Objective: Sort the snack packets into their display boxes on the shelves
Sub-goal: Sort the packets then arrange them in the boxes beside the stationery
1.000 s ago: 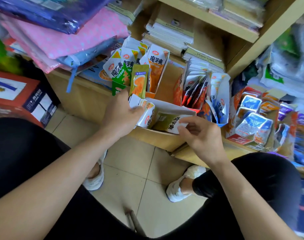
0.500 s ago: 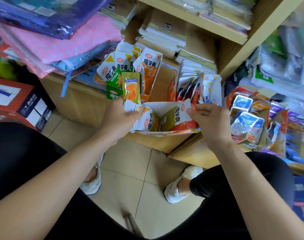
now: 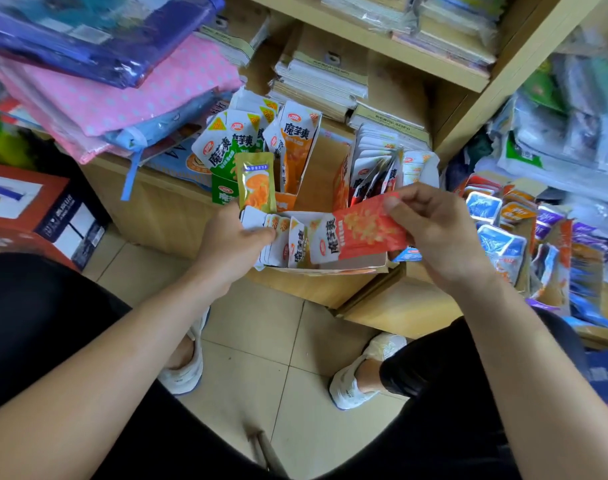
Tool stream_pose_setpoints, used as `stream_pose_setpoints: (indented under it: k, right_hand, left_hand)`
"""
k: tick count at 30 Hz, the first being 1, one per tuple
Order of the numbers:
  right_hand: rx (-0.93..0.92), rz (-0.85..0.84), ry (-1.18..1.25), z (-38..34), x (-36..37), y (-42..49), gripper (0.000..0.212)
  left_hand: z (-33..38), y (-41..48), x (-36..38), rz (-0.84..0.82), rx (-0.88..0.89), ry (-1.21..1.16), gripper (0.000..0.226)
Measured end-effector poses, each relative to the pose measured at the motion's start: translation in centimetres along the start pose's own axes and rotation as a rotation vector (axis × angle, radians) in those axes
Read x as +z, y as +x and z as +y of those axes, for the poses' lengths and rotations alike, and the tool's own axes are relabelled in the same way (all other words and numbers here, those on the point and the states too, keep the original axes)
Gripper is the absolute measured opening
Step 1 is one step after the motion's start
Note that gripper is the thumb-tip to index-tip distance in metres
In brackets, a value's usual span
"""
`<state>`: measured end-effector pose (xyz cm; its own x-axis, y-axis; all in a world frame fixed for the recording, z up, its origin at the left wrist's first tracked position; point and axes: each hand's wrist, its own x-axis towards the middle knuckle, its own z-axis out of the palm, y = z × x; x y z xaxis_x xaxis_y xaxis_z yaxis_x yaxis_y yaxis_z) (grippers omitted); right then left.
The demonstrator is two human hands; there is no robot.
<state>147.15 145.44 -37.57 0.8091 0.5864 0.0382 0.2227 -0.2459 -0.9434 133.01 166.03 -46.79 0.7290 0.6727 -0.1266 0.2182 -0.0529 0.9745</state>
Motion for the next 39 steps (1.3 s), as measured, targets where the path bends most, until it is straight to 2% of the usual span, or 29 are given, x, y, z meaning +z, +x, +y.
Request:
stream_pose_setpoints:
  k: [4, 6, 9, 14, 19, 21, 25, 30, 32, 35, 37, 39]
  right_hand:
    - [-0.053, 0.211, 0.022, -0.3, -3.2, -0.8, 0.011]
    - [-0.023, 0.333, 0.103, 0.7, -4.6, -1.3, 0.015]
    - [0.069, 0.410, 0.133, 3.3, -5.8, -2.3, 0.017]
    - [0.155, 0.362, 0.146, 6.6, -4.5, -4.3, 0.015]
    - [0.185, 0.259, 0.137, 8.5, -1.9, -5.0, 0.012]
    - [0.199, 0.241, 0.122, 9.1, -1.2, -5.1, 0.016]
    - [0.222, 0.173, 0.179, 10.1, 0.5, -5.2, 0.008]
    - [0.203, 0.105, 0.183, 10.3, 3.3, -4.3, 0.006]
    - [0.188, 0.124, 0.165, 10.2, 4.0, -3.7, 0.007]
    - [0.190, 0.197, 0.216, 10.0, 4.3, -2.9, 0.010]
    - [0.189, 0.219, 0.247, 10.2, 4.2, -2.6, 0.013]
    - [0.193, 0.224, 0.278, 10.5, 4.0, -2.7, 0.012]
  left_hand:
    - [0.3, 0.1, -0.3, -0.005, 0.018, 0.009, 0.013]
    - [0.9, 0.2, -0.6, -0.009, 0.045, 0.036, 0.012]
    - [2.5, 0.8, -1.0, -0.048, 0.115, 0.134, 0.014]
    - [6.3, 3.6, -1.3, -0.227, 0.233, 0.345, 0.018]
    - [11.0, 6.6, 0.6, -0.442, 0.315, 0.718, 0.046]
    - [12.4, 7.7, 1.6, -0.513, 0.336, 0.816, 0.046]
    - [13.7, 10.5, 3.6, -0.587, 0.403, 0.995, 0.038]
    - [14.9, 12.5, 5.7, -0.573, 0.491, 1.051, 0.028]
    - [14.7, 13.5, 6.6, -0.549, 0.510, 1.041, 0.037]
    - [14.0, 14.7, 7.2, -0.497, 0.487, 0.999, 0.037]
    - [13.2, 15.4, 7.2, -0.424, 0.494, 0.956, 0.069]
    - [12.7, 15.5, 6.7, -0.397, 0.546, 0.881, 0.076]
